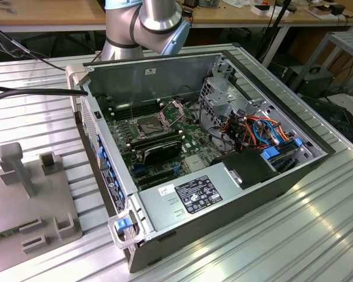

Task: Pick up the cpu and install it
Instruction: 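Pick up the cpu and move it towards the insertion slot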

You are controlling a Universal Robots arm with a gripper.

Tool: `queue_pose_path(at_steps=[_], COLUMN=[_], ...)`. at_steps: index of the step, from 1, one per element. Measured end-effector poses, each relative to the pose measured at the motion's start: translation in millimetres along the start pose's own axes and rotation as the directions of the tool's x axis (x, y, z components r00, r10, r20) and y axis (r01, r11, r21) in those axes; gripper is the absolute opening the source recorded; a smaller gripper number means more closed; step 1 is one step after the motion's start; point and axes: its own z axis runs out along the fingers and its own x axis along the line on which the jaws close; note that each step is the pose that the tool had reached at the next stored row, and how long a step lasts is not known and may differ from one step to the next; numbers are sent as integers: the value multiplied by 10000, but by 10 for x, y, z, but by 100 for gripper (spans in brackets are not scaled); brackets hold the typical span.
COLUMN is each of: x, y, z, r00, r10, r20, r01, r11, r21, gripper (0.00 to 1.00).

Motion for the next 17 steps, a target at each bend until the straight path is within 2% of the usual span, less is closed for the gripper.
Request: queue_pose_path(at_steps=[6,10,14,17], x=[1,2,3,4], y=[-3,-6,-7,-10], z=[61,141,186,257], r00=[10000,10000,10000,10000], r10=[0,0,0,0], r20=[-1,-1,-1,-1], r01=[0,0,0,0], r11=[10000,10000,10000,10000], r21=[1,1,1,1], gripper=[66,66,66,66])
